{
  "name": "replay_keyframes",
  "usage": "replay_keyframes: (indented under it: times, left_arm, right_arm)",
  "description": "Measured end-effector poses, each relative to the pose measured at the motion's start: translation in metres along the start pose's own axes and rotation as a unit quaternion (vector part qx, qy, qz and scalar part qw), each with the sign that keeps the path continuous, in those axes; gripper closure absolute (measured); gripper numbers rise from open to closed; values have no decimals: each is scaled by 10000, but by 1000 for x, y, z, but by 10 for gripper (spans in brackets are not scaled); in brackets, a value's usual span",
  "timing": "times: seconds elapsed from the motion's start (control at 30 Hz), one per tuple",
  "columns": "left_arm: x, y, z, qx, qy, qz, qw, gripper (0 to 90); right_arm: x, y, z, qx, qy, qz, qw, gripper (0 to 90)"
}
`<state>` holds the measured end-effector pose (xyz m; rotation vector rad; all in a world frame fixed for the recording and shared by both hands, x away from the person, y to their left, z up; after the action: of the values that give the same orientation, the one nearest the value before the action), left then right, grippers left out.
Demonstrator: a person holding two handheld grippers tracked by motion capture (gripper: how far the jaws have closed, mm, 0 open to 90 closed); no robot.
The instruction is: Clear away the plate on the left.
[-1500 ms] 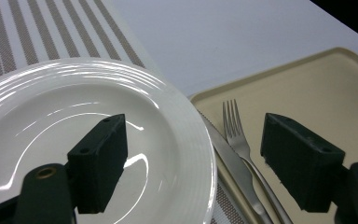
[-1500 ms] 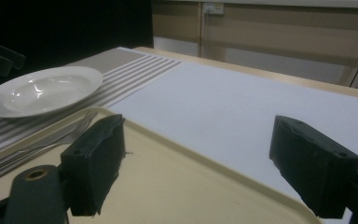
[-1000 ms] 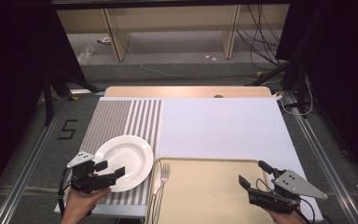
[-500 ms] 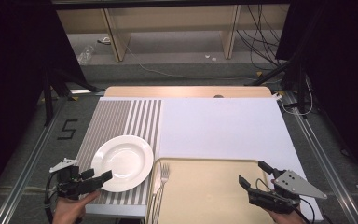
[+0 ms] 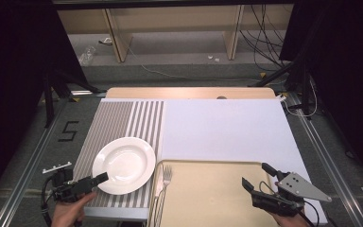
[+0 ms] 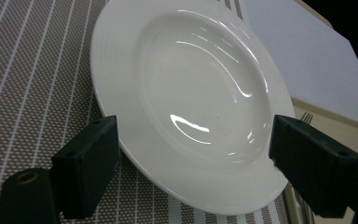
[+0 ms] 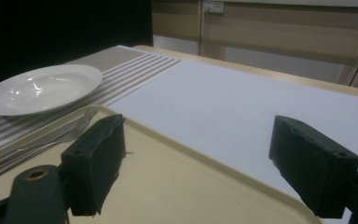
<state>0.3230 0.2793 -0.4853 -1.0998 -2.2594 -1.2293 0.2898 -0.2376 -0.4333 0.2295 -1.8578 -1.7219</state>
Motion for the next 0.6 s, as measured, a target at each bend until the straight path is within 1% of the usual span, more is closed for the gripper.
replay_keyframes:
  times: [0.07,0.13,0.2,0.23,0.27,0.3,0.4,0.43,0.6]
  left_arm:
    - [-3,-2,1,152,-40,73,9999,159]
    - [-3,-3,3,269,-58,77,9996,159]
    - [-4,-4,6,487,-92,56,9988,159]
    - [-4,-4,8,622,-168,67,9979,161]
    - [-5,-5,10,791,-239,77,9966,162]
    - [-6,-6,12,934,-267,80,9952,163]
    - [-8,-9,17,1201,-343,148,9921,166]
    - [-9,-10,17,1259,-381,177,9912,166]
    - [-12,-14,15,1419,-493,223,9884,168]
  right_arm:
    - [0,0,0,3,3,4,10000,193]
    - [0,0,0,-8,6,10,10000,193]
    - [0,0,0,-3,3,13,10000,193]
    - [0,0,0,-3,2,9,10000,193]
    - [0,0,0,-3,5,9,10000,193]
    - [0,0,0,5,5,6,10000,193]
    - [0,0,1,5,10,10,10000,193]
    - [0,0,1,-1,12,16,10000,193]
    - [0,0,1,7,10,19,10000,193]
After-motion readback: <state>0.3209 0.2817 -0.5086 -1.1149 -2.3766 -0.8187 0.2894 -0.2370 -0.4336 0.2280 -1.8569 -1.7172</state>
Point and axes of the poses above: each handheld gripper's, and its own axes: x roughly backward along the jaws, y roughly out of its top, z roughly to its left, the point moved 5 cm from there along -x, roughly forward along the jaws, and after that the axes turned 2 degrees about -y, right-handed, at the moved point
